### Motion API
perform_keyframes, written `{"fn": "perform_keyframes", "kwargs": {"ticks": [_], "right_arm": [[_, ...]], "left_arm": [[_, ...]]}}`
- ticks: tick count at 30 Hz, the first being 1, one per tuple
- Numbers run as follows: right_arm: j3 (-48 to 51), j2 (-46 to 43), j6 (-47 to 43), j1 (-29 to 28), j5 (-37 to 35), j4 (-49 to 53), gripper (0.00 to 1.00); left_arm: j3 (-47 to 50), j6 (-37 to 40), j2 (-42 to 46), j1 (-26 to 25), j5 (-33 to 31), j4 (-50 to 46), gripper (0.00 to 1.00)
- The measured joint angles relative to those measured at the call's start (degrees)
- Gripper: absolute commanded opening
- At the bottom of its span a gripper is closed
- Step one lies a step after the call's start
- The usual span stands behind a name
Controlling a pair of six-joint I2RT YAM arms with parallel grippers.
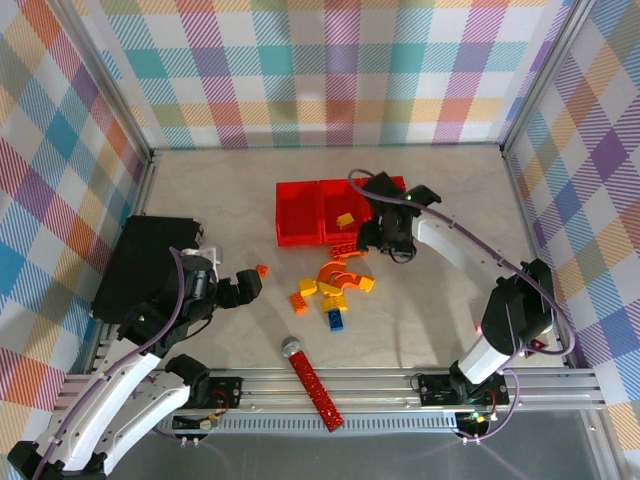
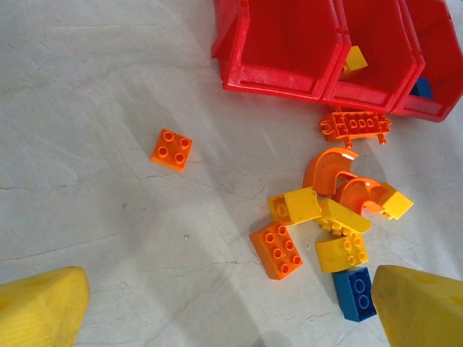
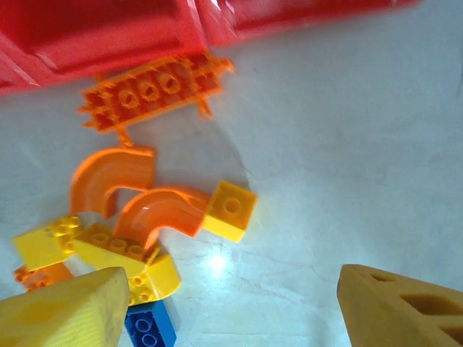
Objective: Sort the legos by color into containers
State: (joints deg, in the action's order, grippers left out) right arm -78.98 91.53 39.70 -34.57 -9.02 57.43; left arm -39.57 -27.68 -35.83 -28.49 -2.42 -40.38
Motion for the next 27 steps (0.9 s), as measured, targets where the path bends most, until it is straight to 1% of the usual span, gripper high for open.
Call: {"fn": "perform_keyframes", "kwargs": {"ticks": [4,8,12,16,27], "right_arm": [[9.2,-2.6,9.2,-1.5,-1.8,-4.1,0.76],[11.1,-1.6,13.7,-2.3,-2.5,-6.1,0.76],[11.1,0.9,15.6,-3.1,-2.6,-8.5,0.77],[10.8,3.8,16.9,-5.0,-3.7,-9.2,0.77],[8.1,12.1,16.4,-7.4,-4.5,-10.7,0.74]], "left_arm": [[0.0,0.0,0.0,0.0,0.3,0.0,1.0],[0.0,0.0,0.1,0.0,0.7,0.0,1.0],[0.0,0.0,0.2,-0.2,1.1,0.0,1.0],[0.1,0.0,0.5,-0.3,1.4,0.0,1.0],[0.4,0.0,1.5,-0.3,1.5,0.0,1.0]]}}
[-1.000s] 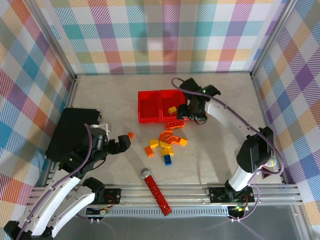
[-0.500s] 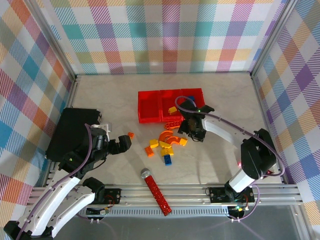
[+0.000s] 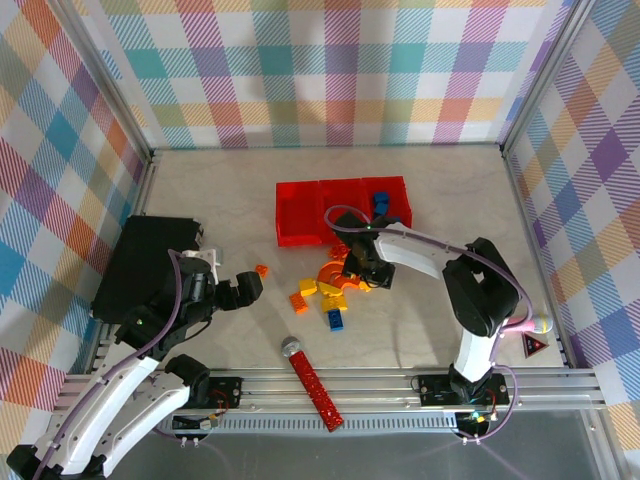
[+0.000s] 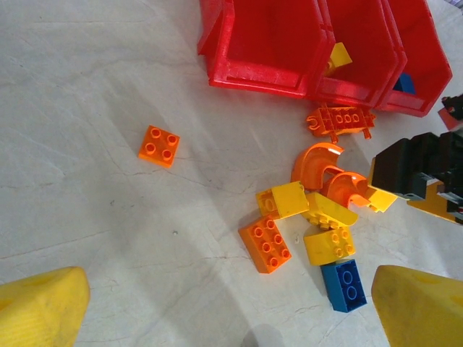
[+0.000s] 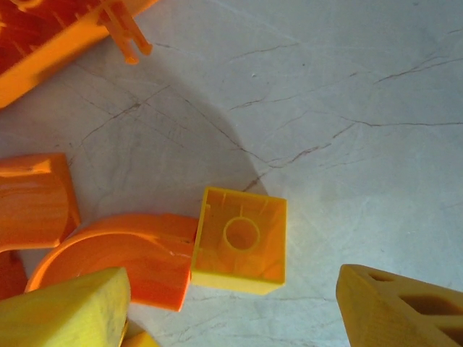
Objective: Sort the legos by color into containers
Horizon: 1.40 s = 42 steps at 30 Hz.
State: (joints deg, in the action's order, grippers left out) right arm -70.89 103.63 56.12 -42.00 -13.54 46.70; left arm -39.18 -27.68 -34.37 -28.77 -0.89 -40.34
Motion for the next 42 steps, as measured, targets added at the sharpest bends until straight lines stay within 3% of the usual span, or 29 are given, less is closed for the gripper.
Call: {"fn": "perform_keyframes", "kwargs": {"ticks": [14,27,42], "right_arm": [[0.1,0.9,-1.4,-0.1,-0.6,-2.0,0.6],[2.1,1.0,-1.7,-0.1,-0.6,-2.9,0.56],[2.5,1.7,-3.4,-0.1,-1.1,-3.4,0.43]], "left_arm": [[0.0,0.0,0.0,-0.5,0.0,0.0,1.0],[0.0,0.0,0.0,-0.8,0.0,0.0,1.0],[0.0,0.0,0.1,-0.9,0.0,-0.1,1.0]]}}
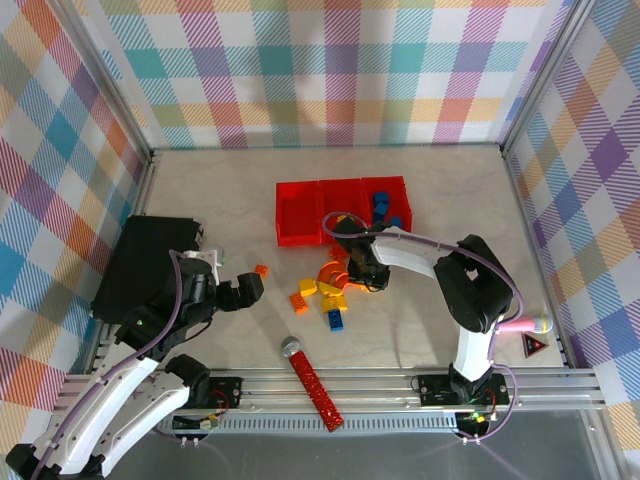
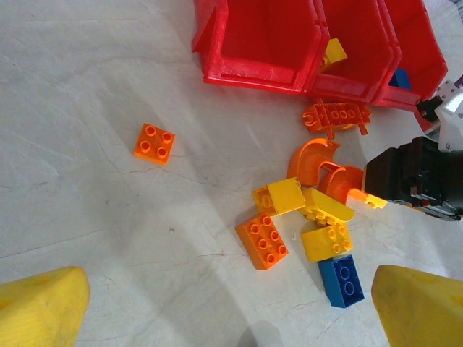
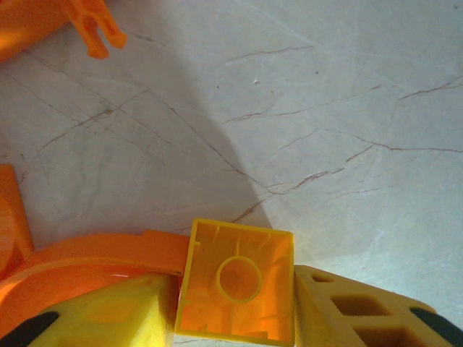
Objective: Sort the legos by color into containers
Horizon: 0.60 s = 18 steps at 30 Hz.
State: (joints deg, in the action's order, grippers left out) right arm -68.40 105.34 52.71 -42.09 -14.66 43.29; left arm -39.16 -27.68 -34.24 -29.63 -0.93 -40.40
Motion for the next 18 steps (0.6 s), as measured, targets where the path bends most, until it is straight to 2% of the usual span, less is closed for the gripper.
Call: {"fn": "perform_keyframes", "kwargs": {"ticks": [12,18], "right_arm": [[0.2,-0.4,-1.4,0.0,-0.5,0.0,0.35],[0.3,-4.2,-3.2,0.0,-0.5,0.8,0.33]], "left_arm": [[0.0,0.0,0.0,-0.6,-0.2,0.0,1.0],[0.0,0.0,-0.2,-0.6,-0.2,0.0,1.0]]}}
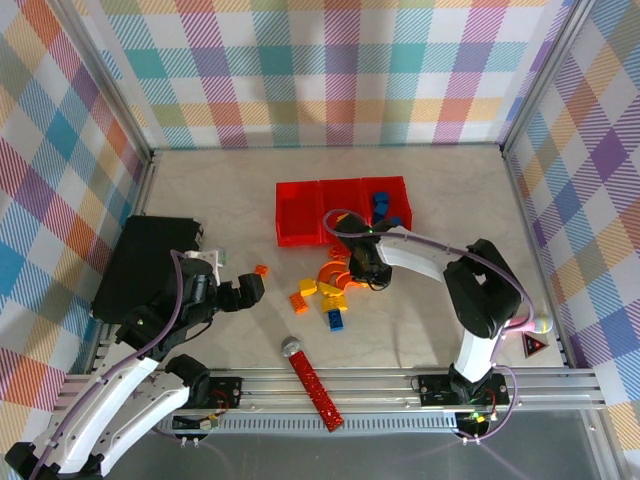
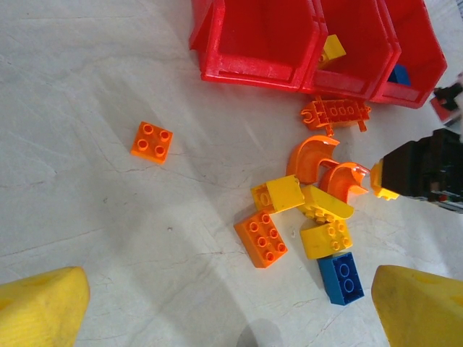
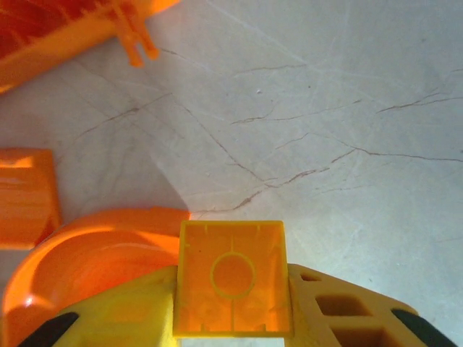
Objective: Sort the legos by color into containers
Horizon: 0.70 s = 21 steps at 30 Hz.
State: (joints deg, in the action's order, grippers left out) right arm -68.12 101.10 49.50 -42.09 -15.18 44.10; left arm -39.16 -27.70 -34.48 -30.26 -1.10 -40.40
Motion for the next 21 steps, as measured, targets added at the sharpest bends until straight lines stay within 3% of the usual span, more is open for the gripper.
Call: {"fn": "perform_keyframes", "kwargs": {"ticks": [6,10,17,21], "right_arm": [[-2.1,-4.8,-3.3,0.0,0.1,2.5,0.34],[-10.6,-4.2,-8.1,0.0,0.9,4.5,0.35],[-31.6,5.7,-17.4,1.0,2.2,7.1,0.37],[-38.6,12.2,-21.3,3.3,3.9,8.5,0.38]], "left_arm": [[0.0,0.0,-0.3,0.0,0.0,0.0,1.0],[0.0,0.0,-0.4,0.0,0.0,0.0,1.0],[0.0,0.0,-0.6,0.0,-0.3,0.0,1.0],[0.0,-0.2,-0.2,-0.1,-0.6,0.0,1.0]]}}
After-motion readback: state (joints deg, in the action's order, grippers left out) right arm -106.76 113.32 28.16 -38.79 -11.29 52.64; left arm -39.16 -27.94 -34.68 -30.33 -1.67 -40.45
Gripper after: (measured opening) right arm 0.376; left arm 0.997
